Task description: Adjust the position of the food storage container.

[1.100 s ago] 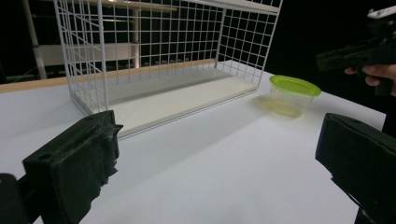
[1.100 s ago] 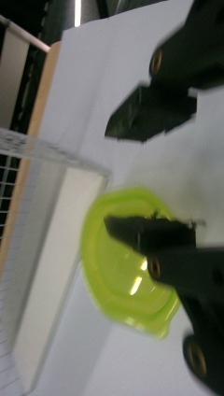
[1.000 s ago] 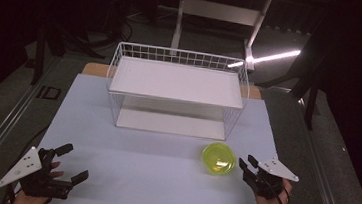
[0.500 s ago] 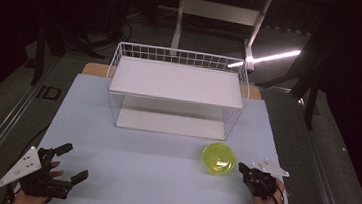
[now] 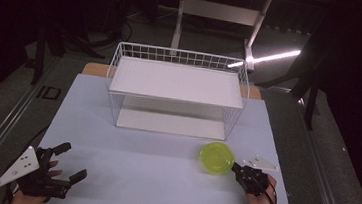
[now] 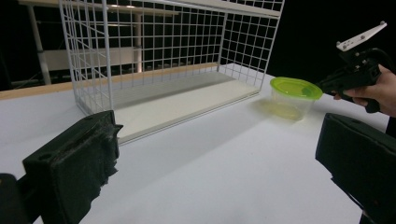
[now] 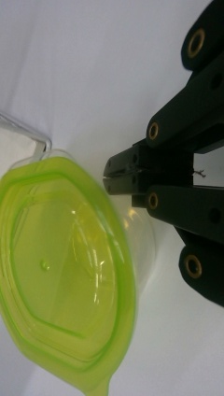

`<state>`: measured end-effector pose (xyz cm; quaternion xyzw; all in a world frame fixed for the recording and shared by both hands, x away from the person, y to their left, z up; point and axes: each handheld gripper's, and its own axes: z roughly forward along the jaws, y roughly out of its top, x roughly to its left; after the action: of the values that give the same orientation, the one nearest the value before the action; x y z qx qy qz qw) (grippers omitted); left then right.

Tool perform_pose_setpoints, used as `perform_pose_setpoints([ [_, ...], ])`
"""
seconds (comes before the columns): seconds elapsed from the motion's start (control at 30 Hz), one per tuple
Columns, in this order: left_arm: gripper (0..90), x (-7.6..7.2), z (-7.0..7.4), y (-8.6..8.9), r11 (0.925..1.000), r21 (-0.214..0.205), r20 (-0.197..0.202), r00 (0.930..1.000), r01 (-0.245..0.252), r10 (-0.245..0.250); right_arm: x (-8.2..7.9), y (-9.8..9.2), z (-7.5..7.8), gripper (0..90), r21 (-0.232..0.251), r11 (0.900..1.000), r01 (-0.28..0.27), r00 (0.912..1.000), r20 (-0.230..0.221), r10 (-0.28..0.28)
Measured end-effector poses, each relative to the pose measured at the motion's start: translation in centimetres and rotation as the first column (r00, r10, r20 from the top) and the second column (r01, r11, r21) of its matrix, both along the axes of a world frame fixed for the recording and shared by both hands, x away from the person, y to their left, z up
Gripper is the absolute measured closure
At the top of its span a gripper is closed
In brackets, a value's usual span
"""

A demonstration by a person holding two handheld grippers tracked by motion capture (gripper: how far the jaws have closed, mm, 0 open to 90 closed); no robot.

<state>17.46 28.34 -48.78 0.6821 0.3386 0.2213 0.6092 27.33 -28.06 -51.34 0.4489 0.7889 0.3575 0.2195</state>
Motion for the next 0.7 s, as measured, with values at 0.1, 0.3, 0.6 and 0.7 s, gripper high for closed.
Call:
perform_pose_setpoints([
  [0.1,0.3,0.0,0.0,0.0,1.0000,0.002,0.002,1.0000,0.001,-0.001,0.1,0.3,-0.3,90.0,0.012,0.9999,-0.008,0.9998,-0.019,0.008],
  [0.3,0.3,0.0,0.1,-0.1,1.0000,0.001,0.002,1.0000,0.001,-0.001,0.0,1.5,-0.5,90.0,0.022,0.9989,-0.041,0.9989,-0.024,0.041],
  [0.6,0.3,-0.1,0.1,-0.1,1.0000,0.001,0.004,1.0000,0.003,-0.003,0.2,3.0,-0.4,90.0,0.044,0.9957,-0.082,0.9959,-0.036,0.083],
  [0.7,0.3,-0.1,0.1,0.0,1.0000,0.003,0.006,1.0000,0.002,-0.002,0.2,3.4,-0.5,90.0,0.048,0.9941,-0.097,0.9942,-0.043,0.099],
])
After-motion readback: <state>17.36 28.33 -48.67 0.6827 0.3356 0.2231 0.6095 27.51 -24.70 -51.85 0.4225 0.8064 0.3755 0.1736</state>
